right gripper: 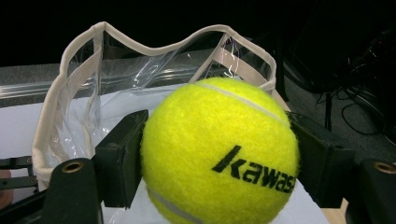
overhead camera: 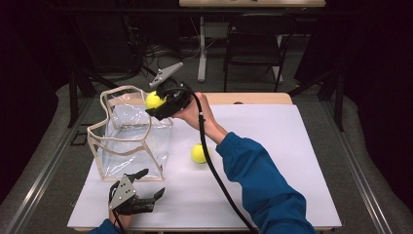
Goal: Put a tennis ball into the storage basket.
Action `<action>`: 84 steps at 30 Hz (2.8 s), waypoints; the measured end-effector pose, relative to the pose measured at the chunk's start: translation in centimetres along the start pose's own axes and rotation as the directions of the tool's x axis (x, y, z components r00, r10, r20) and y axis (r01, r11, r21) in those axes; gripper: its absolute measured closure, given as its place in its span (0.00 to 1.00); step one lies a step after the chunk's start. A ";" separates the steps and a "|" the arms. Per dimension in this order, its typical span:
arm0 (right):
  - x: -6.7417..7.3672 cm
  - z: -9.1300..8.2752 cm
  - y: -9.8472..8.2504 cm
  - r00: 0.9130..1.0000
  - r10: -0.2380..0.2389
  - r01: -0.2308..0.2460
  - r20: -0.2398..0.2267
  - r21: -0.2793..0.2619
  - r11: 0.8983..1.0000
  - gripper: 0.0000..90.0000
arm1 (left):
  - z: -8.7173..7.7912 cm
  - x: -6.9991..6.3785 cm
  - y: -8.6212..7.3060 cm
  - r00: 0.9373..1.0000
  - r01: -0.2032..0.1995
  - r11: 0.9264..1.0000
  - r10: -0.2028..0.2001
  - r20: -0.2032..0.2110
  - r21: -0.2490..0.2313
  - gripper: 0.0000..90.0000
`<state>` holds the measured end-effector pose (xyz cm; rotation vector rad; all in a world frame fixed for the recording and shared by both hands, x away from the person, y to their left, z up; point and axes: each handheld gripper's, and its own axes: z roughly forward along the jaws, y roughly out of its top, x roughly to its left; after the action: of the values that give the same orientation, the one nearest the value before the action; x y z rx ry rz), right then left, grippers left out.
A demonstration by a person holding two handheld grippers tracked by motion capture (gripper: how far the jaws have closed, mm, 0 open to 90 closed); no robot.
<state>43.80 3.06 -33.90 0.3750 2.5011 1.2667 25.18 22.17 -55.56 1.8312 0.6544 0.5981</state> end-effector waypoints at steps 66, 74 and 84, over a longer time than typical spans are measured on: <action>3.7 3.2 2.9 0.997 -0.074 0.072 -0.037 -0.045 0.996 0.29 | -0.1 -0.1 0.0 1.000 -0.001 1.000 0.001 0.006 -0.004 0.17; 3.9 4.1 2.8 0.996 -0.070 0.070 -0.063 -0.010 0.998 0.29 | -0.1 0.0 0.0 1.000 -0.001 1.000 0.001 0.006 -0.003 0.17; 4.4 5.0 2.8 0.995 -0.069 0.070 -0.072 0.023 0.997 0.29 | -0.1 0.0 0.0 1.000 -0.001 1.000 0.001 0.007 -0.003 0.17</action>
<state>41.96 9.92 -35.09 0.2504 2.5680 1.2435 25.12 22.17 -55.53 1.8303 0.6479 0.5932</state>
